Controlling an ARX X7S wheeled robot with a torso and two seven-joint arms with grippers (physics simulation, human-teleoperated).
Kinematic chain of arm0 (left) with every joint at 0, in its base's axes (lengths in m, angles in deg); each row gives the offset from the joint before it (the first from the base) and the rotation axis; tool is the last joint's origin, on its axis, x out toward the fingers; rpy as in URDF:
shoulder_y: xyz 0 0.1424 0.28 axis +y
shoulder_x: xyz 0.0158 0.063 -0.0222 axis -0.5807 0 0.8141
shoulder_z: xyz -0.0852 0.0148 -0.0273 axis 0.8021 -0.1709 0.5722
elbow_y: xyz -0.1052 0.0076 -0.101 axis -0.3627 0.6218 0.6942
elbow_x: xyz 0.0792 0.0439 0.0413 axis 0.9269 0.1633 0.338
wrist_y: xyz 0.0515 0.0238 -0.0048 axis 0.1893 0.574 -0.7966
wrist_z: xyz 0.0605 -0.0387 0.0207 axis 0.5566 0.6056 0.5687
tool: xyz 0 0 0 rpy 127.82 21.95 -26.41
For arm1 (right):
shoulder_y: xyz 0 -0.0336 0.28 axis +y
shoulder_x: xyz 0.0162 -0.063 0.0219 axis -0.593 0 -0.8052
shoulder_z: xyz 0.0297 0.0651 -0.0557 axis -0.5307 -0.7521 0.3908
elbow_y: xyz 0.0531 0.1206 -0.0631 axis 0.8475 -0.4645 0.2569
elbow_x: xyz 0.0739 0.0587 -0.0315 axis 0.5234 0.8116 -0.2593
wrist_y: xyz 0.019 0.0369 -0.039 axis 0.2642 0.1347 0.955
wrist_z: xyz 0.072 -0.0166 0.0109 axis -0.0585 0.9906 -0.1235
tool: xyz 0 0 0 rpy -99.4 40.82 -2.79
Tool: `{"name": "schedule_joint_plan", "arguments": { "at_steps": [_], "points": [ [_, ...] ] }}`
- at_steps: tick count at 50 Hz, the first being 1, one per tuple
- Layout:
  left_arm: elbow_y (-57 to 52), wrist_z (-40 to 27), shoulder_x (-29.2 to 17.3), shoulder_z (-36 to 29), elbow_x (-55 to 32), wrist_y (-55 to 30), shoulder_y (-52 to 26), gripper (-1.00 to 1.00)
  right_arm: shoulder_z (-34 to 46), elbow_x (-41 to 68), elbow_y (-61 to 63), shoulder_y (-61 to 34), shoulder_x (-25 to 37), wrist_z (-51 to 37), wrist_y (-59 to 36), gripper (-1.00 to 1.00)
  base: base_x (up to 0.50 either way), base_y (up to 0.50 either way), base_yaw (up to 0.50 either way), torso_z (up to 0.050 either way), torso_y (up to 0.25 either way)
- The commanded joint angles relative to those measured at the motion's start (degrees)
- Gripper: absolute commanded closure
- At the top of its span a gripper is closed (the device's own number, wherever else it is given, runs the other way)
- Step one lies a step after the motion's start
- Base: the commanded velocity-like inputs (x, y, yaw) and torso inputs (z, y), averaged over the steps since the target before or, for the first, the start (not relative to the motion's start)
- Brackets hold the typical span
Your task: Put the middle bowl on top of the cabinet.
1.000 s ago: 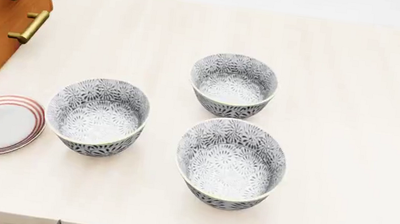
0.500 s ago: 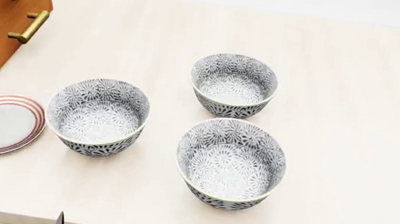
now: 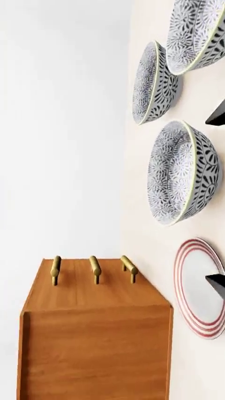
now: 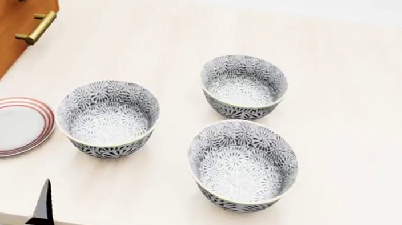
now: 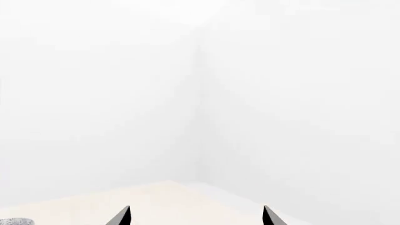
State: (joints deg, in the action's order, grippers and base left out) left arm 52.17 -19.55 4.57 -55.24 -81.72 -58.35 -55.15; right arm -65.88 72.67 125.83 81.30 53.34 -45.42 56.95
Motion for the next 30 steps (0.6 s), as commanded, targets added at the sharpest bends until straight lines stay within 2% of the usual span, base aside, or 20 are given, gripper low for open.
{"name": "schedule_joint_plan", "arguments": {
  "at_steps": [1, 10, 16, 28, 30],
  "points": [
    [-11.3, -2.0, -1.3, 1.3, -3.7, -5.4, 1.1, -1.0, -5.3, 0.7, 3.7, 4.4, 0.5, -3.4, 2.1, -1.0, 0.0, 0.5, 0.0, 0.0, 0.0],
    [-9.4, -1.8, -2.1, 1.1, -4.9, -4.8, 1.1, -1.0, -5.8, 1.4, 3.3, 6.3, 0.2, -4.1, 4.3, -1.0, 0.0, 0.49, 0.0, 0.0, 0.0],
    [-8.7, -1.9, -2.6, 1.6, -6.3, -5.2, 0.9, -1.0, -5.1, -0.1, 4.2, 6.7, 0.3, -5.0, 3.1, -1.0, 0.0, 0.0, 0.0, 0.0, 0.0],
    [-8.2, -2.5, -3.3, 1.4, -7.0, -5.7, -0.1, -1.0, -4.4, -0.5, 4.9, 6.5, 1.2, -6.3, 2.1, -1.0, 0.0, 0.5, 0.0, 0.0, 0.0],
    [-8.1, -2.6, -3.4, 1.4, -7.1, -5.6, -0.2, -1.0, -4.3, -0.7, 5.0, 6.4, 1.3, -6.6, 2.0, -1.0, 0.0, 0.03, 0.0, 0.0, 0.0]
  ]
}}
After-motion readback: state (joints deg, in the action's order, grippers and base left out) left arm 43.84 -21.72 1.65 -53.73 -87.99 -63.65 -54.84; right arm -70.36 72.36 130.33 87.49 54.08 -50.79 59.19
